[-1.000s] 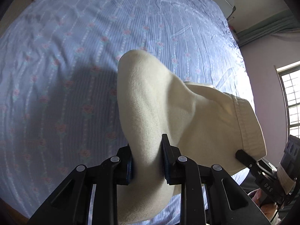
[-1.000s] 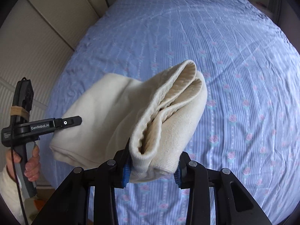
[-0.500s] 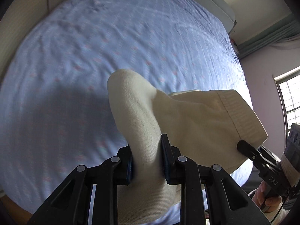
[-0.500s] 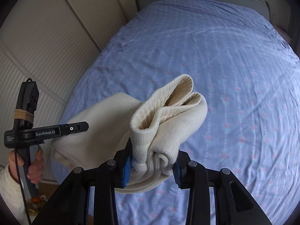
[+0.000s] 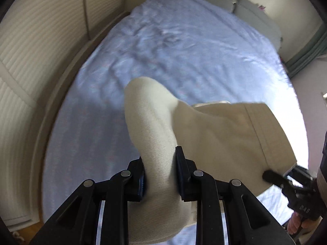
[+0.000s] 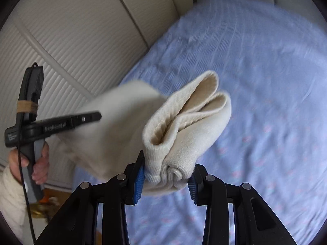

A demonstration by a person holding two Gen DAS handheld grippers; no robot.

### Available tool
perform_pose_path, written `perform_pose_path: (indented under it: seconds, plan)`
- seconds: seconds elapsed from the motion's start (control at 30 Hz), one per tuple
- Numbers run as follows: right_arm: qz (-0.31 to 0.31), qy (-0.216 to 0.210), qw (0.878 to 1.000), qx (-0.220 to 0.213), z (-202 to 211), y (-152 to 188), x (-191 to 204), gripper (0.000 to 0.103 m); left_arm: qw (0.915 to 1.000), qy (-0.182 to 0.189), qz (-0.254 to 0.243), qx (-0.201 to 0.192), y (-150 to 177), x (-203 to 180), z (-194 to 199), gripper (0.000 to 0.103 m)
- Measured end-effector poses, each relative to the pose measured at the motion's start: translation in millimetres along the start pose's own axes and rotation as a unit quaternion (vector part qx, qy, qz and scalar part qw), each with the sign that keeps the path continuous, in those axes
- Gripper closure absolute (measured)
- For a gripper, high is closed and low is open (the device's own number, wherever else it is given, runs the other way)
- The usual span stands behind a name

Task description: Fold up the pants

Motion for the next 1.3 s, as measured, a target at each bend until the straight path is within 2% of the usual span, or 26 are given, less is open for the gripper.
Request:
perform_pose_path:
  seconds: [0.17, 0.3, 0.37, 0.43, 0.47, 0.53, 0.6, 0.63, 0.67, 0.8, 0.9, 1.07, 1.3]
  plan:
    - [-0.042, -0.002, 0.995, 0.087, -58, 40, 4, 0.066, 0.9966, -0.033, 0.032, 0.069, 30, 44, -45, 0.078]
    - [-0.080, 0.009, 0.988, 0.135, -83, 68, -16, 0.064, 0.9916, -0.052, 0.055, 0.105, 62, 60, -73, 0.078]
    - [-0.112, 0.015, 0.981, 0.158, -90, 76, -34, 0.057, 0.9899, -0.062, 0.068, 0.108, 70, 62, -77, 0.074]
    - [-0.136, 0.024, 0.975, 0.176, -90, 81, -52, 0.047, 0.9867, -0.093, 0.069, 0.114, 77, 61, -76, 0.069]
    - [-0.143, 0.031, 0.973, 0.179, -87, 82, -60, 0.042, 0.9840, -0.117, 0.062, 0.119, 80, 59, -75, 0.070]
    - [-0.134, 0.060, 0.976, 0.163, -73, 78, -73, 0.040, 0.9792, -0.158, 0.033, 0.123, 86, 49, -69, 0.071]
    - [-0.106, 0.086, 0.980, 0.143, -54, 76, -81, 0.035, 0.9784, -0.172, -0.002, 0.114, 95, 28, -56, 0.068]
    - [-0.092, 0.096, 0.982, 0.132, -40, 76, -85, 0.035, 0.9790, -0.173, -0.013, 0.107, 99, 18, -49, 0.062]
    - [-0.082, 0.104, 0.984, 0.123, -29, 77, -89, 0.035, 0.9809, -0.168, -0.026, 0.095, 105, 1, -38, 0.056]
    - [-0.059, 0.124, 0.986, 0.094, 28, 82, -115, 0.034, 0.9851, -0.154, -0.048, 0.060, 126, -57, -4, 0.044]
    - [-0.058, 0.135, 0.986, 0.073, 67, 90, -133, 0.028, 0.9894, -0.131, -0.050, 0.039, 142, -102, 19, 0.036]
    - [-0.060, 0.153, 0.986, 0.033, 143, 128, -156, 0.019, 0.9903, -0.115, -0.077, -0.002, 158, -184, 60, 0.024]
    - [-0.061, 0.178, 0.982, -0.030, 239, 180, -172, 0.016, 0.9884, -0.090, -0.103, -0.065, 187, -287, 117, 0.017]
Point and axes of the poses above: each gripper's, at about its wrist camera, not at the fingertips, and z roughly against the way its jaws point, x to its left, y to its underside, the point moved 2 cm from there along -z, roughly the way its jaws point, and after that the axes turned 4 degrees about -z, right-handed, at the moved point
